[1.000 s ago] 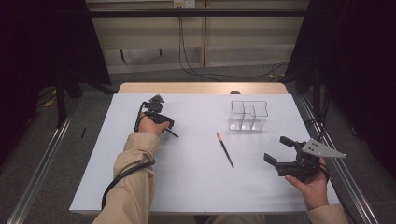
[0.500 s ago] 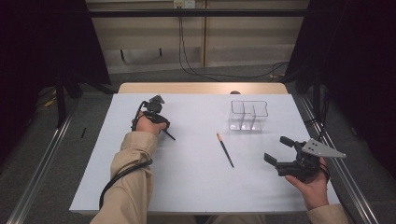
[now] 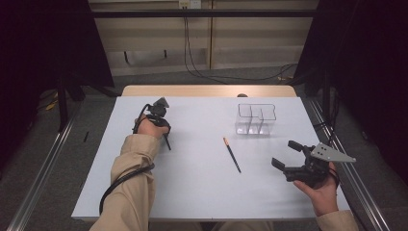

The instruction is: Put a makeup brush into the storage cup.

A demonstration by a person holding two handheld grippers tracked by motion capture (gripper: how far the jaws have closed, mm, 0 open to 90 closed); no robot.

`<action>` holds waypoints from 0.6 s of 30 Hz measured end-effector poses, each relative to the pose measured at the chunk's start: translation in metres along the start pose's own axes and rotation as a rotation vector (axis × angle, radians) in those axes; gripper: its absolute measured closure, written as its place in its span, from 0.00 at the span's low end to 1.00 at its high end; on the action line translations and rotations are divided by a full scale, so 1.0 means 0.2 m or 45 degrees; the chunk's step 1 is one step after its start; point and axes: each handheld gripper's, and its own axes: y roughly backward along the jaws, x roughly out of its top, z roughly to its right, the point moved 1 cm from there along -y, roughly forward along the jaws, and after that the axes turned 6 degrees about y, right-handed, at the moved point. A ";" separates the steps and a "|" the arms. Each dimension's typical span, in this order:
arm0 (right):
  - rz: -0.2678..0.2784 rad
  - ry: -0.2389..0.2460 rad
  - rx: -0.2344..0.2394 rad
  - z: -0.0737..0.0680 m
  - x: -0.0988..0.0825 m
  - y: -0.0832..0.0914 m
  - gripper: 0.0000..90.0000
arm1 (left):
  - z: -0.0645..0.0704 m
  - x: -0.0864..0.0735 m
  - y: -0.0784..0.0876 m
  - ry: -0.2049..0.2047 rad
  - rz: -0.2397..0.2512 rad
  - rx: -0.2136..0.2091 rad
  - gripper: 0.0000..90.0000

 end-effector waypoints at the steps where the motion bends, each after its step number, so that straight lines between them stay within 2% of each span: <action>1: -0.001 0.001 0.000 0.00 0.00 0.00 0.05 | 0.00 0.00 0.00 -0.002 -0.010 -0.008 0.74; 7: -0.003 0.003 0.000 0.00 0.00 0.00 0.05 | 0.00 -0.01 0.01 0.025 -0.033 -0.014 0.80; 18: -0.009 0.005 0.002 0.00 0.00 0.00 0.05 | 0.00 -0.02 0.02 0.021 -0.093 -0.031 0.91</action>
